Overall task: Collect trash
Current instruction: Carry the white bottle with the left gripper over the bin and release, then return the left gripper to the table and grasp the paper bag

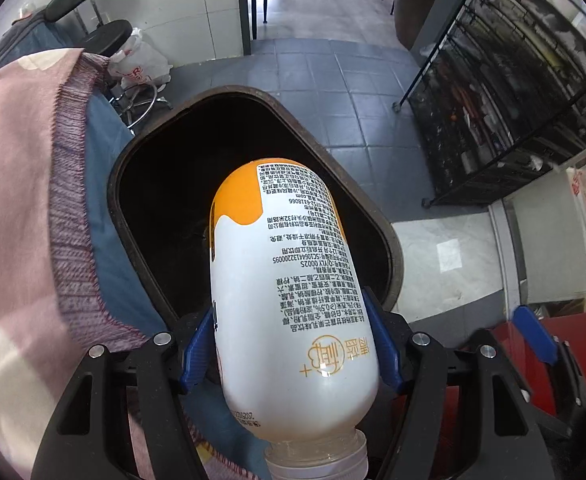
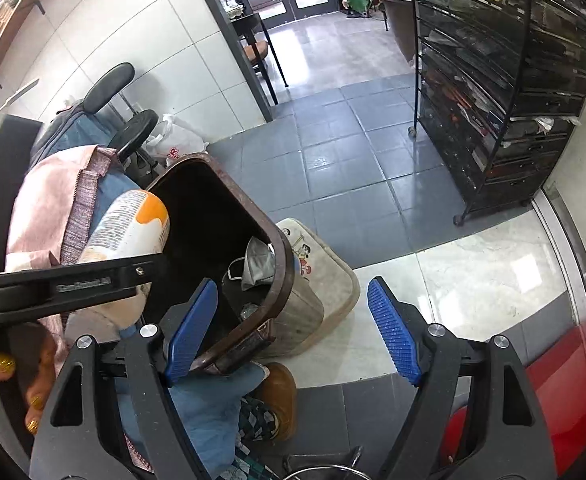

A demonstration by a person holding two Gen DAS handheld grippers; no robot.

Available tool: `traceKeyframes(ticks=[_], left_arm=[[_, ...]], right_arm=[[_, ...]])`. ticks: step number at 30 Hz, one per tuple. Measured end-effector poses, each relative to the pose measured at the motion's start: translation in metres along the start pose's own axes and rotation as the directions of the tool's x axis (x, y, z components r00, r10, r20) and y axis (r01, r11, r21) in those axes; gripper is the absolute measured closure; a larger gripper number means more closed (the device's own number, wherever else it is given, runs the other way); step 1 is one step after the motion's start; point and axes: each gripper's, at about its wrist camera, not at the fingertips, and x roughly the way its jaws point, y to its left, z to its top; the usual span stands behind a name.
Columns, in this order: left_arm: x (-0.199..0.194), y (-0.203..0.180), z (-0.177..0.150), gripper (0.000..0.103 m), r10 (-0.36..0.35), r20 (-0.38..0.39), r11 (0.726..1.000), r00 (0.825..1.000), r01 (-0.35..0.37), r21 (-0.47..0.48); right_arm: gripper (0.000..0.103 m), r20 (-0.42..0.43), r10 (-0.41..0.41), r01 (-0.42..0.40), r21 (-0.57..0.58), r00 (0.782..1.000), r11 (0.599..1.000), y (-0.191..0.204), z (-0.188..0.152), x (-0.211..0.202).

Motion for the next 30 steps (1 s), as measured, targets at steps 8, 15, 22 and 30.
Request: traceKeyframes(ticks=[8, 15, 22, 30], left_arm=[[0.008, 0.014, 0.001, 0.023, -0.039, -0.025, 0.998, 0.999, 0.038, -0.041], [-0.006, 0.007, -0.002, 0.017, -0.038, 0.031, 0.999, 0.999, 0.039, -0.024], [-0.053, 0.003, -0.016, 0.013, -0.034, 0.195, 0.999, 0.980, 0.033, 0.010], [-0.106, 0.024, -0.047, 0.012, -0.023, 0.339, 0.999, 0.940, 0.030, -0.016]], right_arm=[[0.021, 0.008, 0.009, -0.009, -0.003, 1.000, 1.000, 0.002, 0.000, -0.008], [0.019, 0.033, 0.005, -0.005, -0.007, 0.999, 1.000, 0.006, 0.002, -0.014], [0.018, 0.039, 0.008, -0.007, -0.007, 0.999, 1.000, 0.008, 0.002, -0.019], [0.017, 0.058, 0.042, -0.038, -0.054, 0.997, 0.998, 0.027, 0.003, -0.030]])
